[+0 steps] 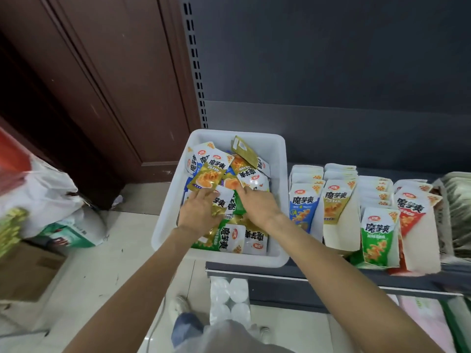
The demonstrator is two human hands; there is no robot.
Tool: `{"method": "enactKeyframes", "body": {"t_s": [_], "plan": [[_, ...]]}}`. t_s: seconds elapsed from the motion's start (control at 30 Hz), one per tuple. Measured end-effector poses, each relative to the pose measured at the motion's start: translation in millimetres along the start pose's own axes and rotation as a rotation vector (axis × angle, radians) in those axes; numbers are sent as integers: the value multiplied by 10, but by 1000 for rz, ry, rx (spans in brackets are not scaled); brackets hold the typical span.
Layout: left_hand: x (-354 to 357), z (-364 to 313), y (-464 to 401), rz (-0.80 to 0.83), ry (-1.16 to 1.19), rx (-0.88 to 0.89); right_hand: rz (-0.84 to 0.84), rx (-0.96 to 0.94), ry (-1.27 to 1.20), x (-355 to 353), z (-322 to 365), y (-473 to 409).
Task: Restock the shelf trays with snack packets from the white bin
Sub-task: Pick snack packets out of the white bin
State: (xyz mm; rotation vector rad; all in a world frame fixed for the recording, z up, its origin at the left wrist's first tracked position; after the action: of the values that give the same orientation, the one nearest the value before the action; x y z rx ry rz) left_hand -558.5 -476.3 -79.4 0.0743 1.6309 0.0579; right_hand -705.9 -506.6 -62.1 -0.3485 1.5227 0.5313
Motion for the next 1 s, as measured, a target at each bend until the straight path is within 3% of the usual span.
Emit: {"method": "enactKeyframes", "body": {"t_s": [0.1,0.2,0.33,0.43,0.5,0.6,0.73,0.8,0.87,1.0], "plan": [[24,-3,-12,-1,41,-18,24,-183,403,-45,146,173],[-7,36,2,-15,308,-105,7,-265,369,-220,144,214],[-266,3,156,-107,1019,-279,-177,-2,-92,-685,-144,347],[-507,-186,364,-157,1319,-262,-303,241,-846,-688,-470,609],[-623,-427,485,-55,1321,-177,-297,302,-1324,-634,-565,818],[-727,-852,589,48,1238,-8,-246,291,-1603,-563,-609,1100],[-690,-1234,586,-38,1076,148,-359,299,-1614,-578,-792,1391],[-652,-1412,564,-35,939,211,-489,302,-1493,-653,-977,1589],[-646,-1621,565,-42,842,282,-512,283,-1324,-732,-1154,1800],[-657,-2032,534,-61,899,364,-617,300,-1297,-781,-1523,2216]]}}
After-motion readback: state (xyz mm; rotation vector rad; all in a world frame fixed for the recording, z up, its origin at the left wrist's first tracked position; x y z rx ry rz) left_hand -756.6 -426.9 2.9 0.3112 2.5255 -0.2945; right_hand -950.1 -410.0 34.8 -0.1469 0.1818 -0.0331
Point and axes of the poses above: each hand's wrist, its own y-axis away from the middle knuckle, its own x-axis out of the palm, z = x × y, the point moved 4 cm from there along -y, towards the middle knuckle, and after that the axes turned 6 degrees about -y, right-handed, at the moved point
